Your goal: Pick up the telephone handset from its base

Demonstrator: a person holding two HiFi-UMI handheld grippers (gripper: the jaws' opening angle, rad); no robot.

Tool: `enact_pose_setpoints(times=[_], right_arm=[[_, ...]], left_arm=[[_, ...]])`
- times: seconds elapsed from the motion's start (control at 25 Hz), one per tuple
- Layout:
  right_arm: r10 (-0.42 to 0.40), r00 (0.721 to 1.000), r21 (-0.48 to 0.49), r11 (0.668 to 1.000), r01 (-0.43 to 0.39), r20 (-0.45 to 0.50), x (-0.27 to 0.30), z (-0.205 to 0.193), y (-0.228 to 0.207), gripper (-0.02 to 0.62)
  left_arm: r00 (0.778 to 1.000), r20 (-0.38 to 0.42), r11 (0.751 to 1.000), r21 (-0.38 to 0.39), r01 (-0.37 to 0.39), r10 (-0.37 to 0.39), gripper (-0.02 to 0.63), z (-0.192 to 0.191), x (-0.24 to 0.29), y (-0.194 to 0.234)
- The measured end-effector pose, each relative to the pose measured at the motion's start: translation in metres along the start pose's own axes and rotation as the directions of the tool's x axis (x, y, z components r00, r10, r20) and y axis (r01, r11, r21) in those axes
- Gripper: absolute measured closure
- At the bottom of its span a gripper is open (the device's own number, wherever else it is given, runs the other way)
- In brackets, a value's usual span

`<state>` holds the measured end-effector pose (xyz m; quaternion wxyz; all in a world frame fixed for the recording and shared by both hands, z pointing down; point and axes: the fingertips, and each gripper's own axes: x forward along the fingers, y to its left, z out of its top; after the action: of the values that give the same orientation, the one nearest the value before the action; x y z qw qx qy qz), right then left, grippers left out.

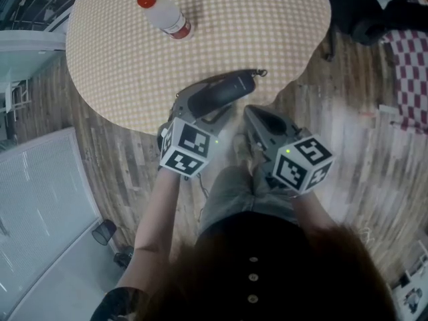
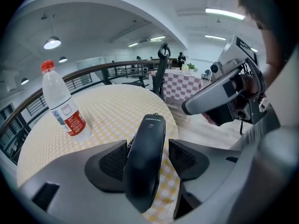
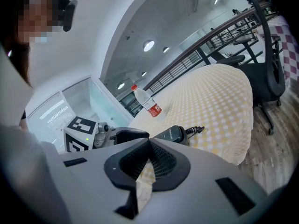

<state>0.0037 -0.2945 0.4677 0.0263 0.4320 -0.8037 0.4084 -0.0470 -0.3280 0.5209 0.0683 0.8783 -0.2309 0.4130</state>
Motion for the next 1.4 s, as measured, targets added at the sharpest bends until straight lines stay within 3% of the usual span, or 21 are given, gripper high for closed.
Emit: enact_pose_setpoints(times=[0.68,1.4], right_arm=[[-0.019,1.000,0.040,0.999,0.019,-0.010,-0.004,-0.007,-0.011,0.585],[-0.040,0.999,0.050,0.998,0.040,0.007,-0.008,-0.002,-0.019,0.585]], left_arm=[[0.989,-0.138,0.975,0.202,0.088,-0.061,0.337,-0.013,0.020,0.001],[0.981,-0.166,0.962,0.235,0.143,-0.105,0.351,-0.014,0.022,-0.001]])
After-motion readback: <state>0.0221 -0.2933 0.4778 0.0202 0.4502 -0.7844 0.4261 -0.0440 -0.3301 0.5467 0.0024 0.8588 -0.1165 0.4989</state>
